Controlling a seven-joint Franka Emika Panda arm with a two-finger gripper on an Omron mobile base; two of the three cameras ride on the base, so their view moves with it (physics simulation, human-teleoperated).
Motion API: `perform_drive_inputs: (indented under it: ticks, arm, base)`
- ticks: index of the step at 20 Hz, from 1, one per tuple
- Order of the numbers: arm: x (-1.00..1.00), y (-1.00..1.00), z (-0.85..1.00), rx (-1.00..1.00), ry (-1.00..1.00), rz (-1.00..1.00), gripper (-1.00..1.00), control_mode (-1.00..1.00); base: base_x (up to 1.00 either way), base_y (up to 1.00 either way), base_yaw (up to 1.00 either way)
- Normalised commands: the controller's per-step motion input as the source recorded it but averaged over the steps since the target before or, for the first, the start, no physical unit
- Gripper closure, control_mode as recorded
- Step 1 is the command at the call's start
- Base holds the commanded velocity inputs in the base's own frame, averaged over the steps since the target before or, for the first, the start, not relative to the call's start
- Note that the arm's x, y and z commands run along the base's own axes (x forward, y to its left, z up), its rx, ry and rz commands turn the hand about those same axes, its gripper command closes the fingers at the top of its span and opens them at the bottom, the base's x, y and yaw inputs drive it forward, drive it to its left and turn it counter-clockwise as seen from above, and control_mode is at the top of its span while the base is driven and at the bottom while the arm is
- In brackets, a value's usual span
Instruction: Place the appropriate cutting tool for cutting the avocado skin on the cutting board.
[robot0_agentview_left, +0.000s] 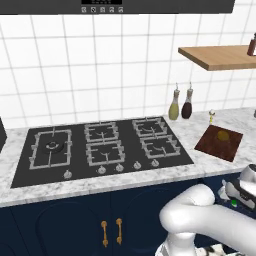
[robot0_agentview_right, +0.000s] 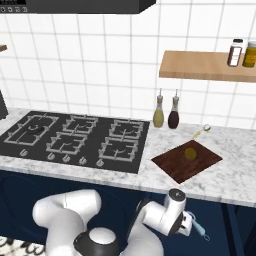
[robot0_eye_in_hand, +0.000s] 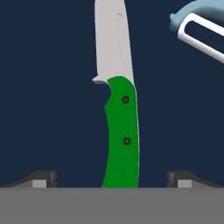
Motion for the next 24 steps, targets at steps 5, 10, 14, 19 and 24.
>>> perform_drive_inputs:
  ticks: [5, 10, 14, 19, 24]
  arm:
    - [-0.14, 0.00, -0.56, -0.01, 0.00, 0.00, 1.00, -1.00]
    - [-0.08, -0.05, -0.56, 0.00, 0.00, 0.00, 1.00, -1.00]
    - [-0.86, -0.03, -0.54, -0.01, -0.01, 0.00, 1.00, -1.00]
    - [-1.00, -0.18, -0.14, 0.00, -0.05, 0.00, 1.00, -1.00]
    - [-0.60, 0.00, 0.60, 0.00, -0.04, 0.00, 1.00, -1.00]
  base:
    - [0.00, 0.00, 0.00]
    - [0.00, 0.00, 0.00]
    - [0.00, 0.00, 0.00]
    - [0.00, 0.00, 0.00]
    - [0.00, 0.00, 0.00]
